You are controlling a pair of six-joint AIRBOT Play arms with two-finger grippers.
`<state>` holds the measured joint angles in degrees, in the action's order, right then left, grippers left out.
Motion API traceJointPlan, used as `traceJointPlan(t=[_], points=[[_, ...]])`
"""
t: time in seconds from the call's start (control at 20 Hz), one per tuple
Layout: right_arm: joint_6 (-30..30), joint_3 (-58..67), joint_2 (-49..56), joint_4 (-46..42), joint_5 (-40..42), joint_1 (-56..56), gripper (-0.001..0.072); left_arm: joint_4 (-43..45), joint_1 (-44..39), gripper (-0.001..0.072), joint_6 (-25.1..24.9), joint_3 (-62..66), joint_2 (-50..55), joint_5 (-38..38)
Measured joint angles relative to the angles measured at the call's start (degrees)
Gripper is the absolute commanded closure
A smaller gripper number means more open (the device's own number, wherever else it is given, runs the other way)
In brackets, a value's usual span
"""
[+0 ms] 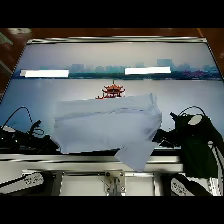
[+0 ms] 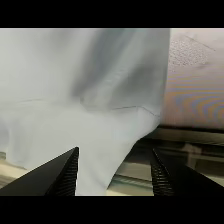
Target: Fold the shirts.
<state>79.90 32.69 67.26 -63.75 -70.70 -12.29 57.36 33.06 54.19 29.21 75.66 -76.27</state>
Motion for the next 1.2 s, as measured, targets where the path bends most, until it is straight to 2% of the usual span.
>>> traceJointPlan(t=[0.25, 0.35, 0.45, 0.5, 0.55, 0.6, 1.0, 1.2], points=[[2.5, -5.0, -1.0, 1.7, 5.4, 0.0, 0.016, 0.0, 0.0, 0.0663, -0.3, 0.0, -0.2, -0.2], [3.0, -5.9, -1.2, 2.9, 6.4, 0.0, 0.0221, 0.0, 0.0, 0.0664, -0.4, 0.0, -0.2, -0.2], [3.3, -6.4, -1.2, 4.3, 8.1, 0.2, 0.0233, 0.0, 0.0, 0.0664, -0.5, 0.0, -0.2, -0.2], [3.3, -6.6, -1.2, 4.7, 9.0, 0.6, 0.0417, 0.0, 0.0, 0.0663, -0.5, 0.0, -0.2, -0.2], [3.2, -6.7, -1.2, 4.7, 10.3, 1.3, 0.0556, 0.0, 0.0, 0.0664, -0.5, 0.0, -0.2, -0.2], [3.1, -6.8, -1.2, 4.5, 11.0, 2.0, 0.0656, 0.0, 0.0, 0.0664, -0.6, 0.0, -0.2, 0.0], [-1.5, -0.1, -4.7, 7.9, 7.8, 4.4, 0.0655, -0.2, 0.0, 0.0665, -0.3, 6.0, -3.2, 0.6], [0.4, 8.2, -5.9, 9.3, 7.6, 4.7, 0.0655, -4.9, -0.3, 0.0665, 0.6, 12.3, -5.1, 1.1]])
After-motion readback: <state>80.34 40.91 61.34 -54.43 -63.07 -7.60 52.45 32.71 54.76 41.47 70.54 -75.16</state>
